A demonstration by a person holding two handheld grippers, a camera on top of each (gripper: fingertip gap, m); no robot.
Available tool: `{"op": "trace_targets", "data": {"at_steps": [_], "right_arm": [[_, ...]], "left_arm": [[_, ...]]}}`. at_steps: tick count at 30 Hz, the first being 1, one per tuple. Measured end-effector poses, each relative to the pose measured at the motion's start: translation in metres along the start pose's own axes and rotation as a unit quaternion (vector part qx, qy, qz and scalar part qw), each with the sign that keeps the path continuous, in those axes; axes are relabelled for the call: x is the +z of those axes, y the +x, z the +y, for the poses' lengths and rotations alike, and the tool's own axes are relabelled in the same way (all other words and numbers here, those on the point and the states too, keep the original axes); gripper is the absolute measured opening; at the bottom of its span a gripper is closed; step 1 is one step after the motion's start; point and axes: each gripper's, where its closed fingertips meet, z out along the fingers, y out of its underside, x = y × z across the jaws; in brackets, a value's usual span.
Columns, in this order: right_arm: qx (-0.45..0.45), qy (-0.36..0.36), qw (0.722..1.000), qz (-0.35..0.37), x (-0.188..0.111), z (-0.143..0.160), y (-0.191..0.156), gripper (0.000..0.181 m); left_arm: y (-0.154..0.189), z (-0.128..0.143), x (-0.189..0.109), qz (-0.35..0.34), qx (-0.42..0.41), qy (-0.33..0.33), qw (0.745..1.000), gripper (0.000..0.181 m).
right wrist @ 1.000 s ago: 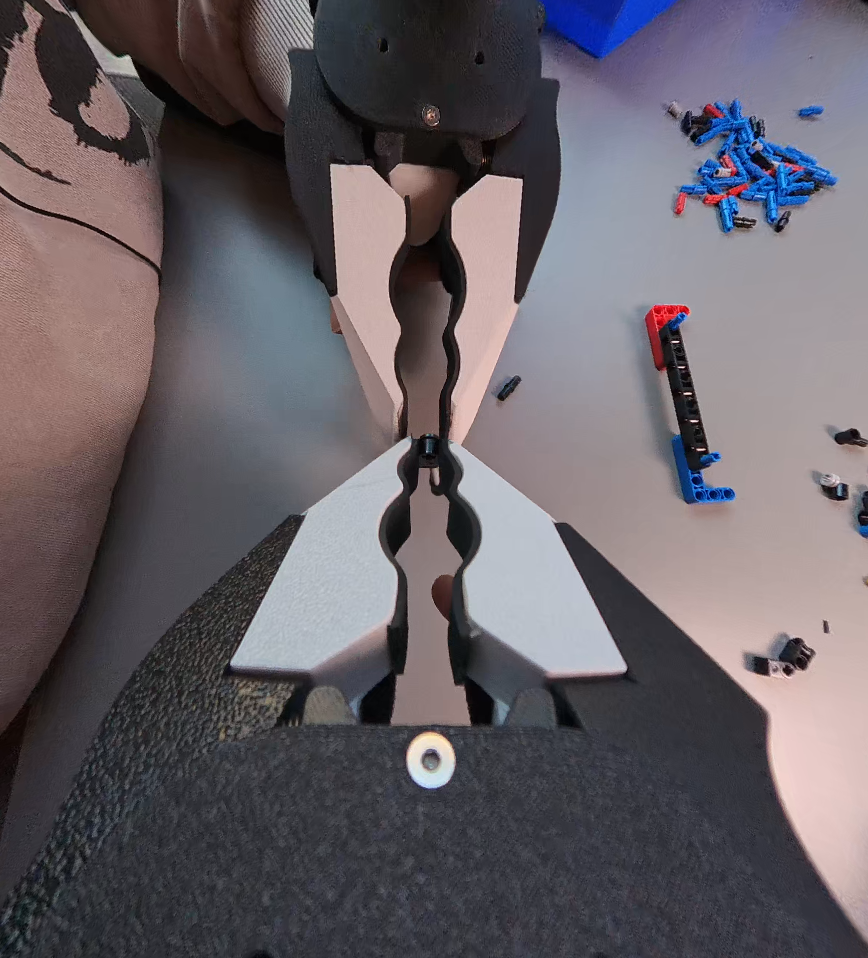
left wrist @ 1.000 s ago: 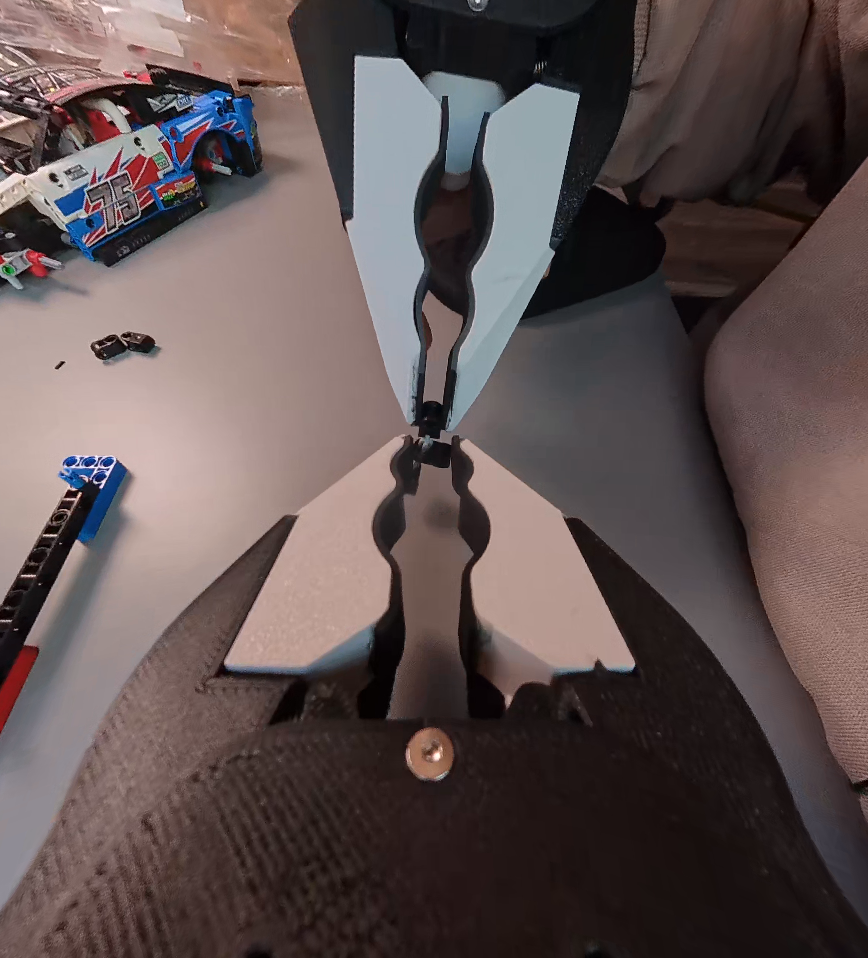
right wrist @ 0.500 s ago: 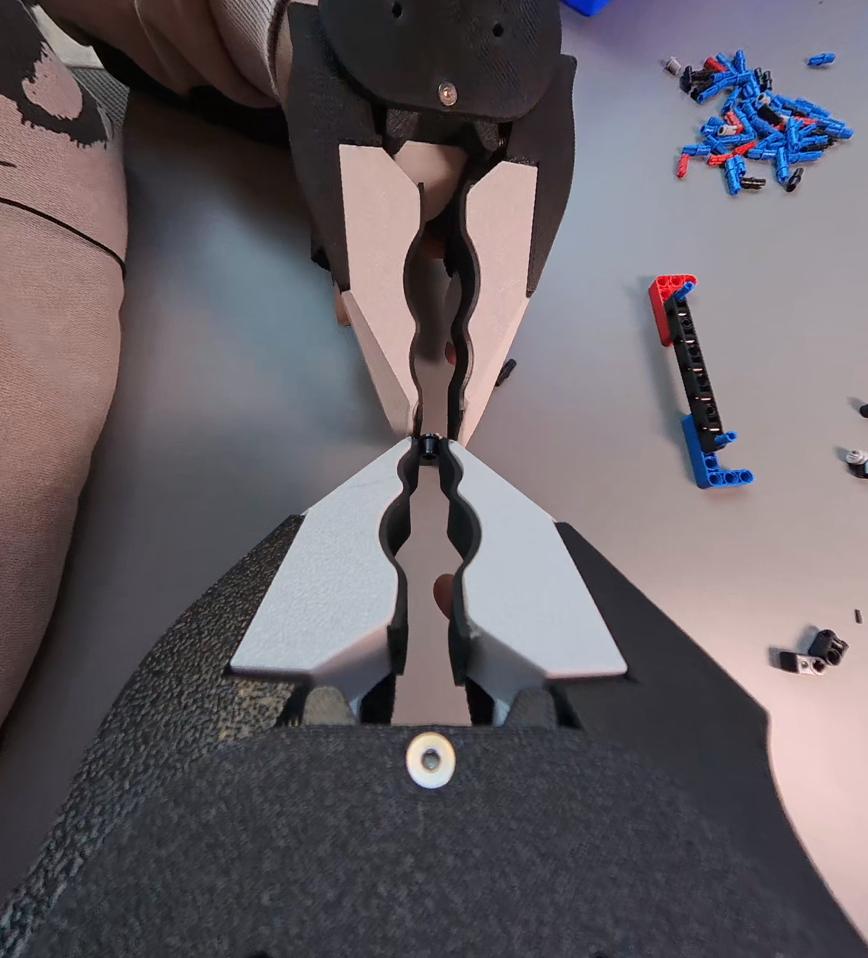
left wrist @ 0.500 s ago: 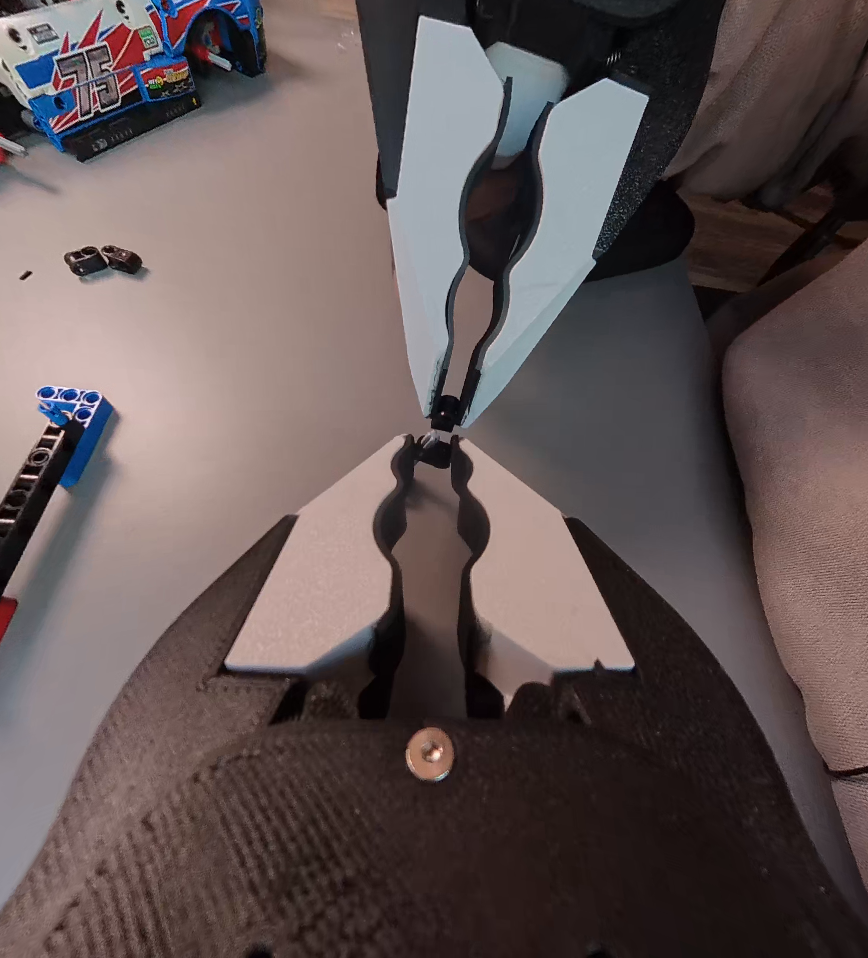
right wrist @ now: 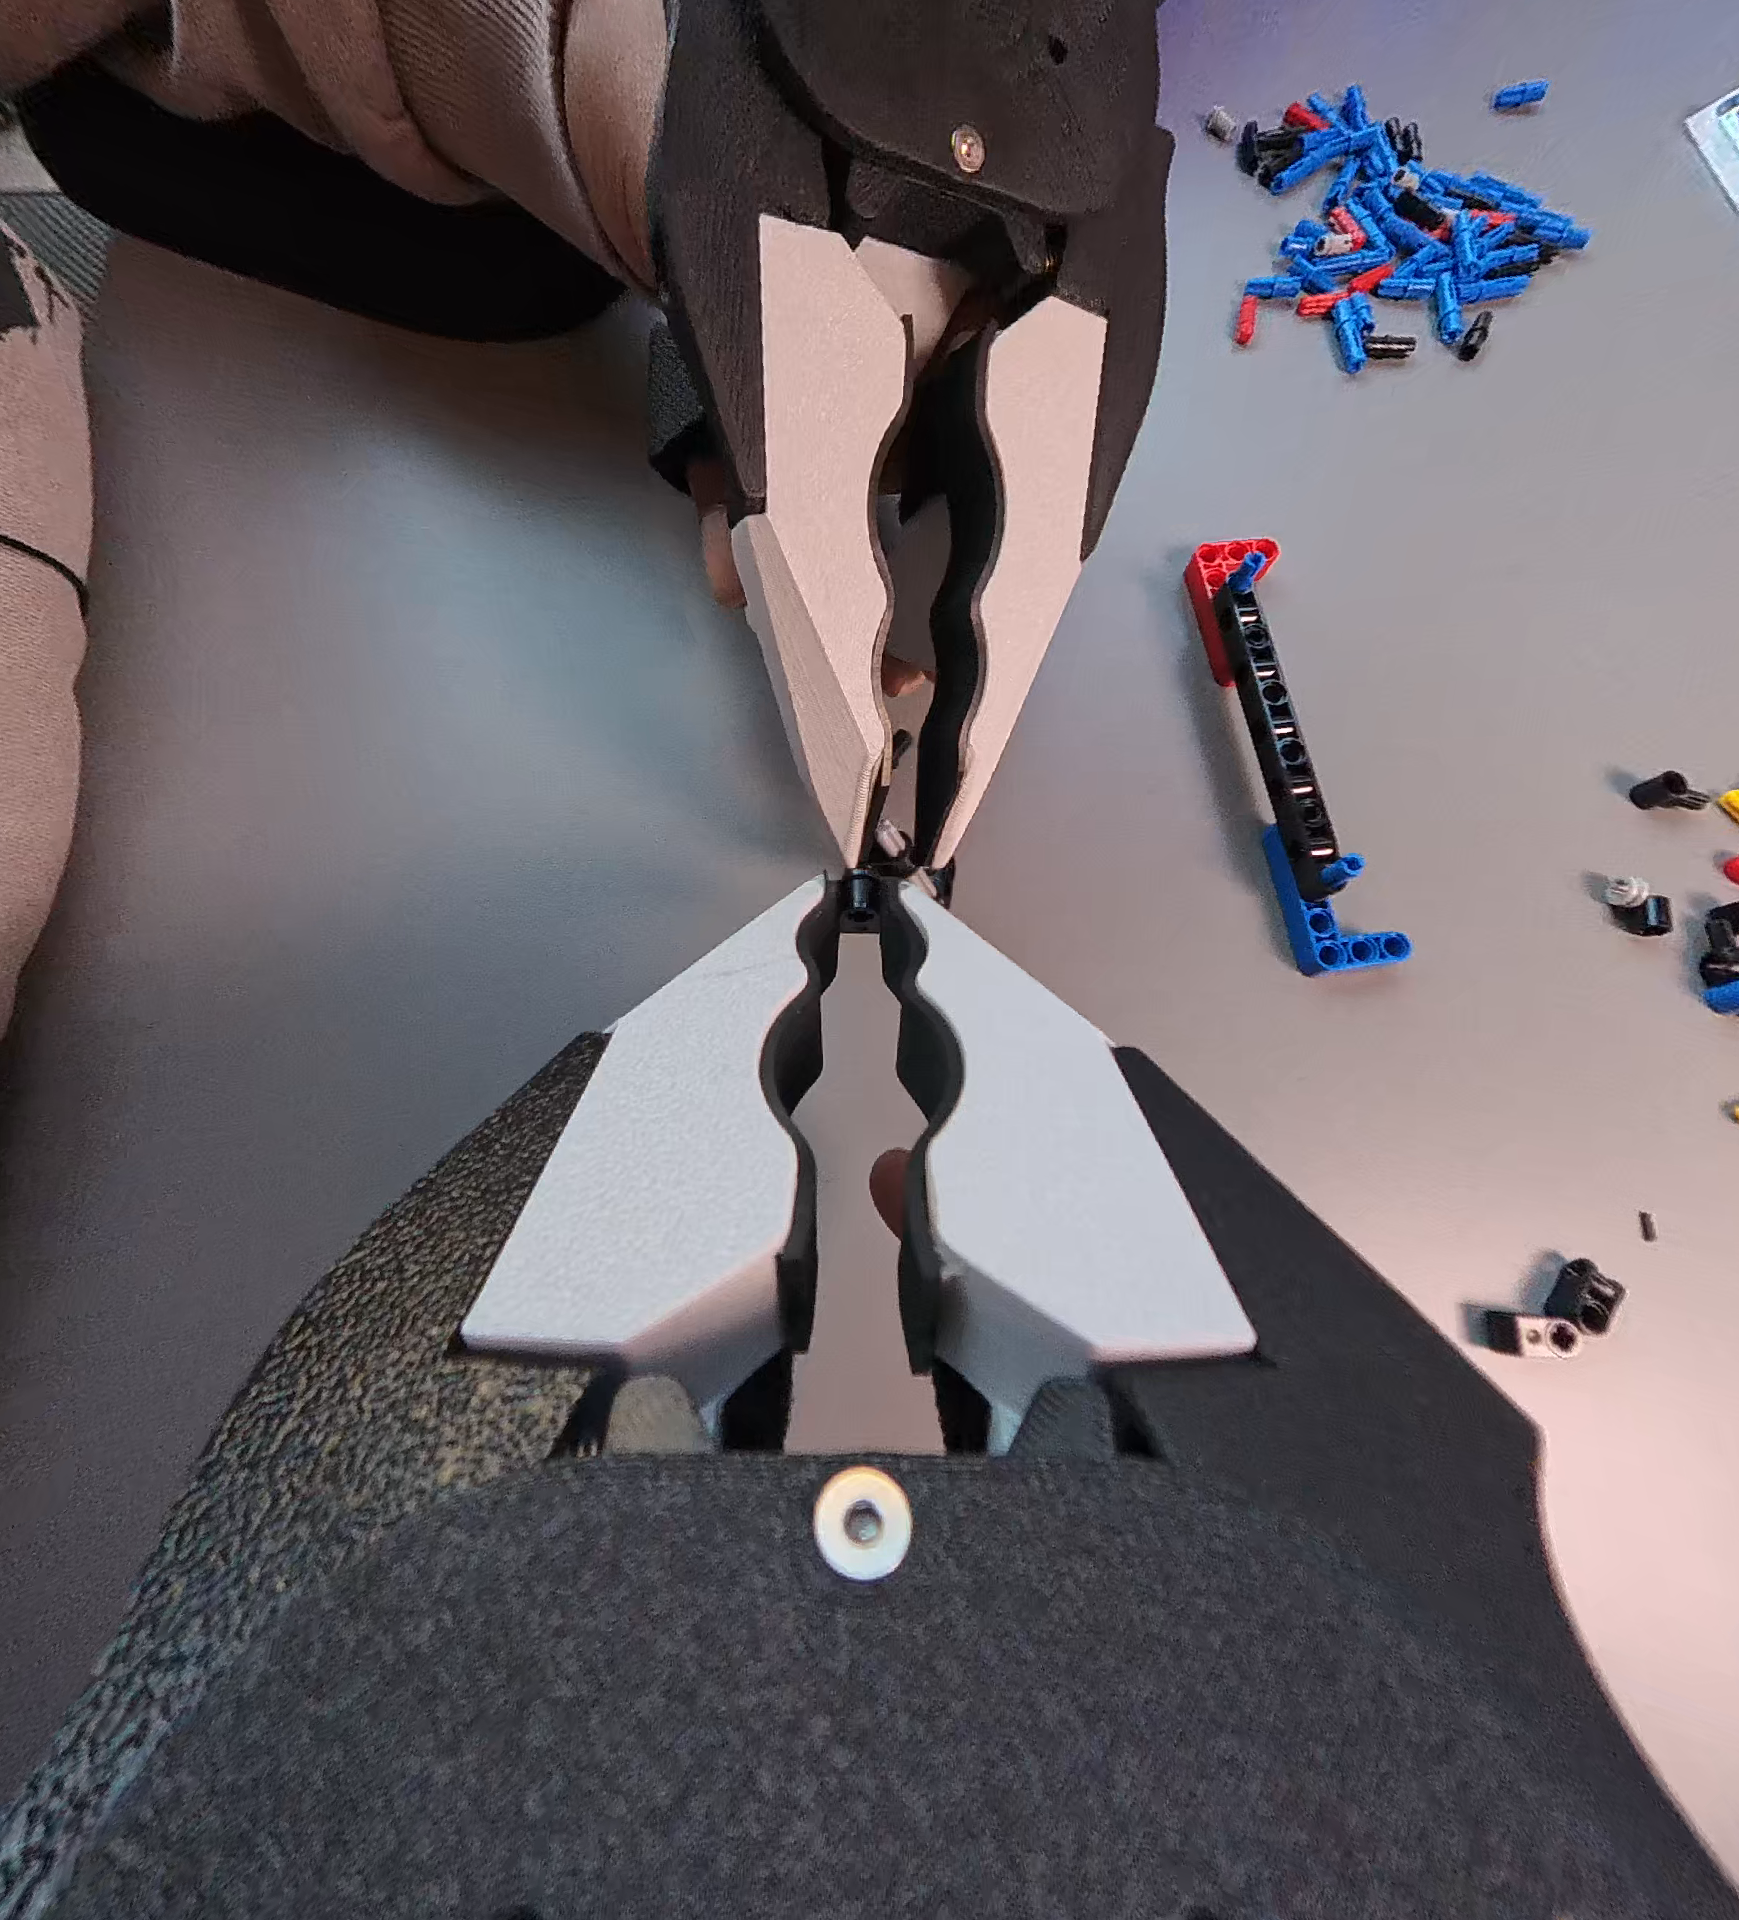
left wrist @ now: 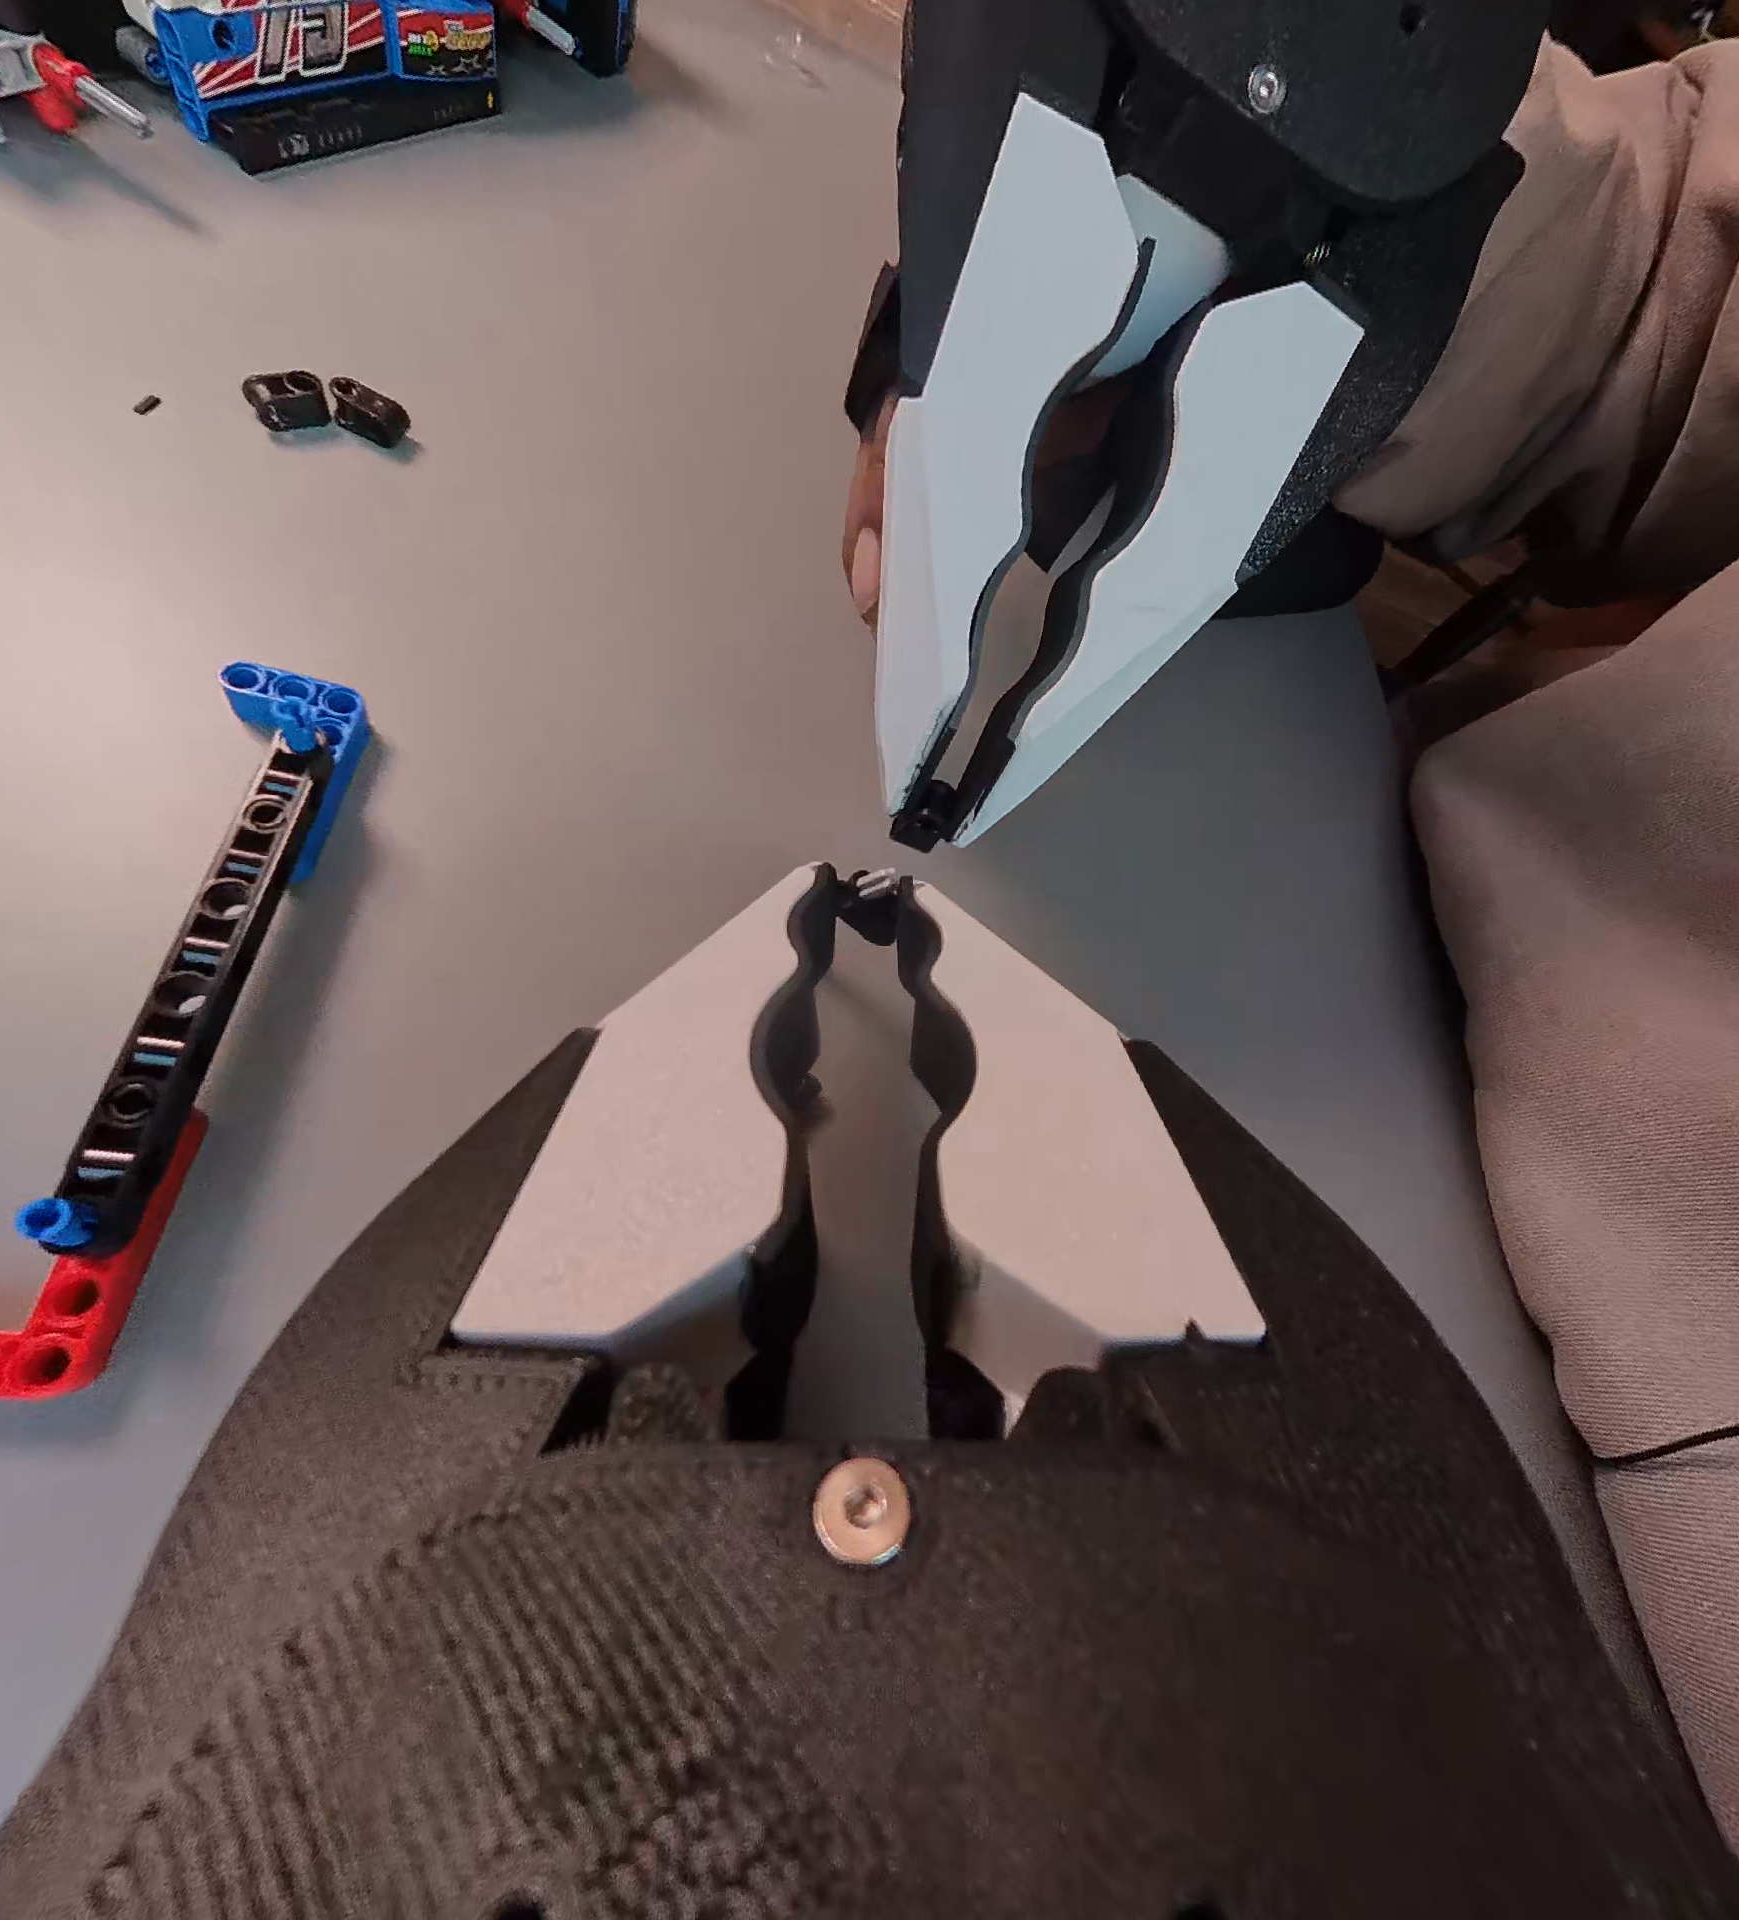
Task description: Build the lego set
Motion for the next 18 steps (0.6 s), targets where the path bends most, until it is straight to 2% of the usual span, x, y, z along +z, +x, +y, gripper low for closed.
{"op": "trace_targets", "data": {"at_steps": [5, 8, 16, 18], "right_arm": [[-0.012, -0.017, 1.000, 0.023, 0.002, 0.010, 0.019, 0.005], [-0.030, -0.033, 0.999, 0.012, 0.009, 0.016, 0.015, 0.005], [-0.025, -0.017, 1.000, -0.008, 0.010, 0.010, 0.008, 0.005], [-0.019, 0.000, 1.000, -0.012, 0.010, 0.005, 0.005, 0.005]], "left_arm": [[0.004, -0.003, -0.001, 0.055, -0.074, -0.002, 0.996, 0.007], [0.005, -0.004, 0.001, 0.073, -0.112, 0.011, 0.991, 0.007], [0.007, -0.001, 0.000, 0.028, 0.011, 0.003, 1.000, 0.006], [0.004, -0.001, -0.003, 0.023, 0.011, 0.011, 1.000, 0.006]]}}
